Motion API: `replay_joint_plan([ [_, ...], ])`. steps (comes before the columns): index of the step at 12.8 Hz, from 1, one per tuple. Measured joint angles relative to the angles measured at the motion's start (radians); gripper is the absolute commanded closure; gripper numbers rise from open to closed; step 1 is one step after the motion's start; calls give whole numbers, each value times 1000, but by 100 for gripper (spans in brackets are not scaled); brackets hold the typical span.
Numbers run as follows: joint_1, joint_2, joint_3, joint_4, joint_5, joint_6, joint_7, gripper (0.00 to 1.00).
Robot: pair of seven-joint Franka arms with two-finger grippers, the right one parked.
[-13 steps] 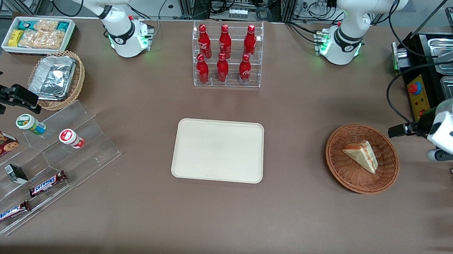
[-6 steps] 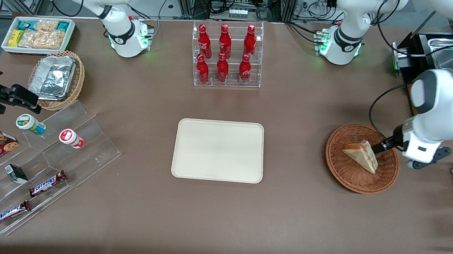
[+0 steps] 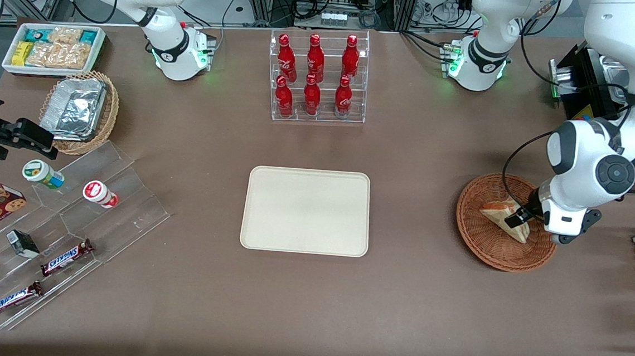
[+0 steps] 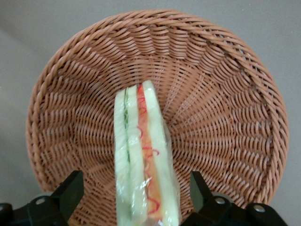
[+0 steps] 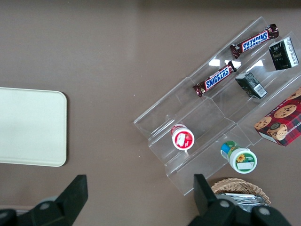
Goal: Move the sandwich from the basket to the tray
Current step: 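Close the left gripper on the wrapped sandwich's crust edge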
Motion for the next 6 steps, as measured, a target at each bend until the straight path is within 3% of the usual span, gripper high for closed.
replay_joint_plan([
  [2, 0, 33, 0, 0, -5, 27, -3, 6],
  [3, 0, 51, 0, -1, -6, 36, -4, 16],
  [5, 0, 80, 0, 0, -7, 45, -5, 54],
  [6, 0, 87, 0, 0, -8, 47, -5, 58],
])
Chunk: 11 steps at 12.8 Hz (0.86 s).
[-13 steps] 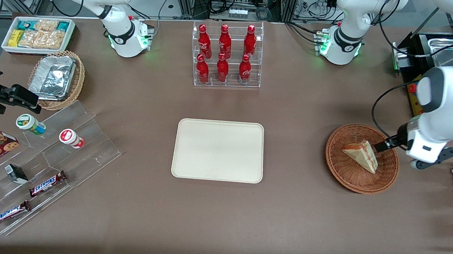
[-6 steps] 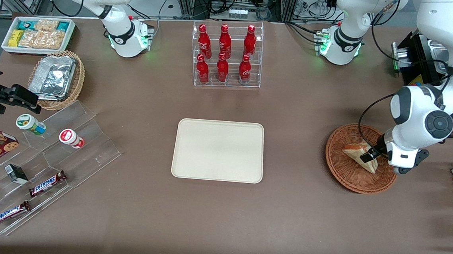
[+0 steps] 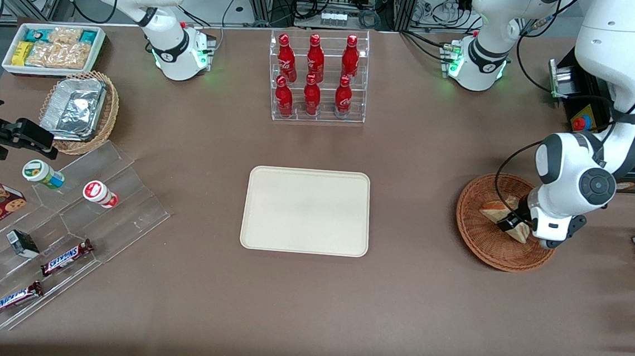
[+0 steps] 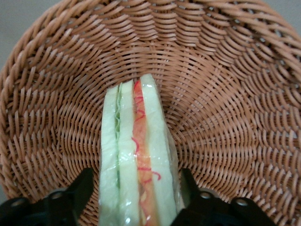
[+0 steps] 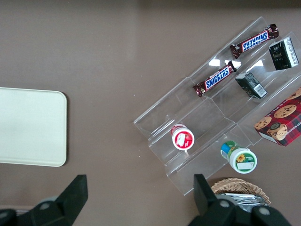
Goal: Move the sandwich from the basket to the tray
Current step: 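Close the left gripper on the wrapped sandwich's crust edge, then lift the sandwich and carry it with the left gripper toward the cream tray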
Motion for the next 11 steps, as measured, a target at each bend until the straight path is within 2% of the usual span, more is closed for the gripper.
replay_joint_plan([
  [2, -1, 1, -1, 3, 0, -3, 0, 69],
  [4, -2, -8, -4, 30, -1, -62, 0, 71],
  [7, -29, -55, -15, 147, -1, -273, 2, 74],
  [9, -90, -80, -19, 234, 1, -376, 17, 76],
  [11, -175, -82, -23, 278, 1, -401, 40, 78],
])
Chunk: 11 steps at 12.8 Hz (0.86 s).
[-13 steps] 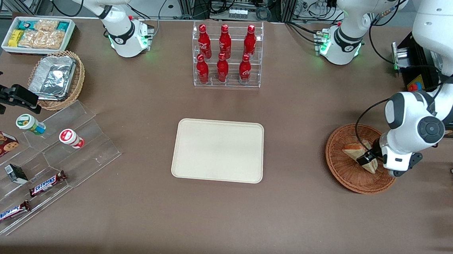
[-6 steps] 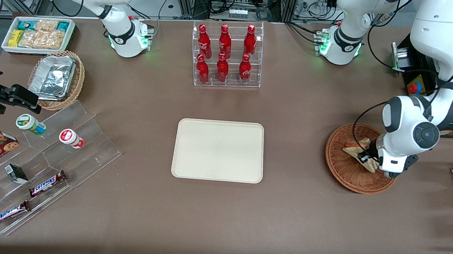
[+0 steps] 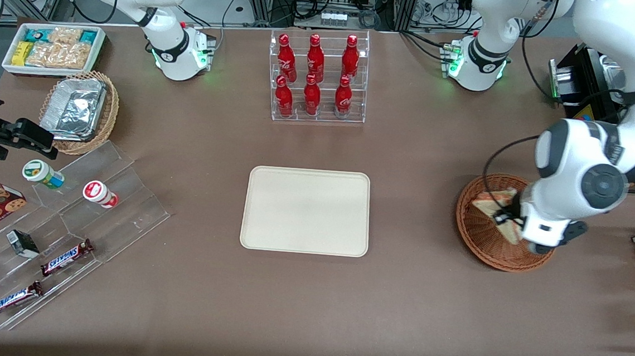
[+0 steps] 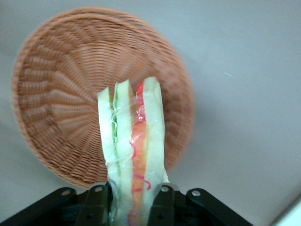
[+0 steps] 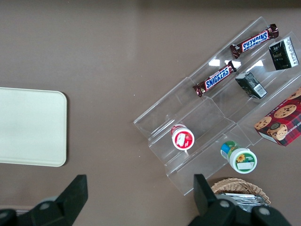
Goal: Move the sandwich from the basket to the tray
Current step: 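Lift the sandwich and carry it with the left gripper toward the cream tray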
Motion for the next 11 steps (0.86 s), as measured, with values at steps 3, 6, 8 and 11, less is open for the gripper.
replay_joint_plan([
  [3, -106, 7, -5, 9, 0, 2, 52, 78],
  [6, -194, 49, -9, 86, -1, 2, 58, 78],
  [8, -246, 104, -11, 151, -1, 2, 62, 78],
  [11, -332, 185, -14, 219, -1, 6, 72, 77],
])
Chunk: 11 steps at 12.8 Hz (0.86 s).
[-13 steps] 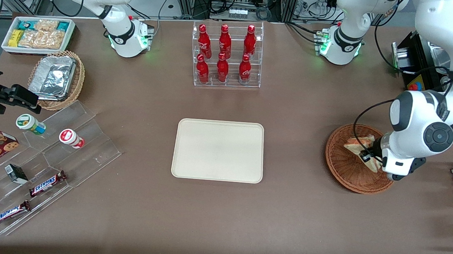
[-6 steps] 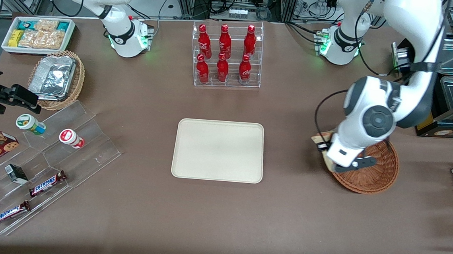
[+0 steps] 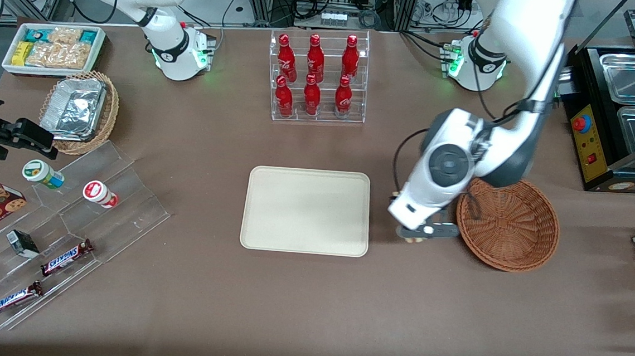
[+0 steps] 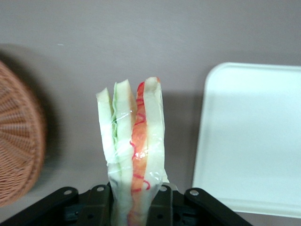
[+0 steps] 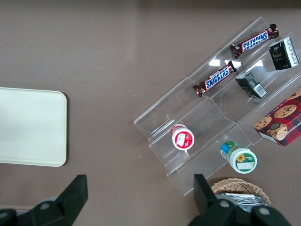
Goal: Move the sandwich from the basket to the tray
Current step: 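Lift the sandwich and carry it with the left gripper toward the cream tray, then lower the sandwich onto the tray and open the left gripper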
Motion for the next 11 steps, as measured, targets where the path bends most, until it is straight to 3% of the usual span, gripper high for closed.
replay_joint_plan([
  [5, -95, 136, -1, 116, -37, 80, 0, 76],
  [11, -177, 261, -1, 127, -53, 185, 14, 73],
])
